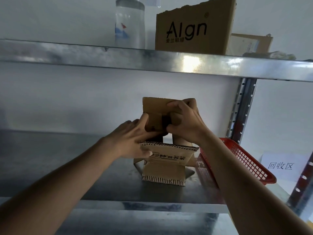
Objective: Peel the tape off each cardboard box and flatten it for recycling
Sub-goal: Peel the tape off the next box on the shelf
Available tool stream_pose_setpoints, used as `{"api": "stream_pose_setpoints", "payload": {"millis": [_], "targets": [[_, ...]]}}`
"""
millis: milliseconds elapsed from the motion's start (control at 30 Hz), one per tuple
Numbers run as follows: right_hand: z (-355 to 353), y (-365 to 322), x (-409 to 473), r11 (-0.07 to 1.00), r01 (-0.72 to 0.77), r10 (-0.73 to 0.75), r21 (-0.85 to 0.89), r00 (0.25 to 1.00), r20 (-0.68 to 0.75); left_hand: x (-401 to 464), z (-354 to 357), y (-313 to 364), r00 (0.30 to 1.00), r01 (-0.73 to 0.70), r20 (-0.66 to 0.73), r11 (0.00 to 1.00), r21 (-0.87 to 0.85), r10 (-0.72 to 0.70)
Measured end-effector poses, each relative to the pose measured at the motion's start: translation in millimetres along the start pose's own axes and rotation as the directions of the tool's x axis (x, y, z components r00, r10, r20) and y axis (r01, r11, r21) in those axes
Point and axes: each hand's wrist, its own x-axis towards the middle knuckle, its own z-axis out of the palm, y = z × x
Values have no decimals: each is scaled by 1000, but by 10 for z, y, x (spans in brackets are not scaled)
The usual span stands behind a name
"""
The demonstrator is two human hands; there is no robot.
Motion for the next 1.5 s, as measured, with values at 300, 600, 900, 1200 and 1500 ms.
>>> {"api": "stream_pose_setpoints", "payload": {"millis": [300,600,900,1200,1500], "targets": [[29,69,48,997,-58,63,53,994,-87,4,271,-268,929,-62,-348,875,-481,-125],[75,185,85,967,-153,207,205,940,-273,-42,562,-518,785,-122,-319,374,-920,-530],[106,402,63,981,-177,183,79,980,-81,-67,740,-717,766,-157,-183,97,-983,-616],[157,441,10,972,-16,92,236,944,-316,-38,648,-680,683,-104,-177,146,-984,-708],[469,618,-196,841,-391,422,375,907,0,8,765,-711,574,0,-38,47,-999,-818]]}}
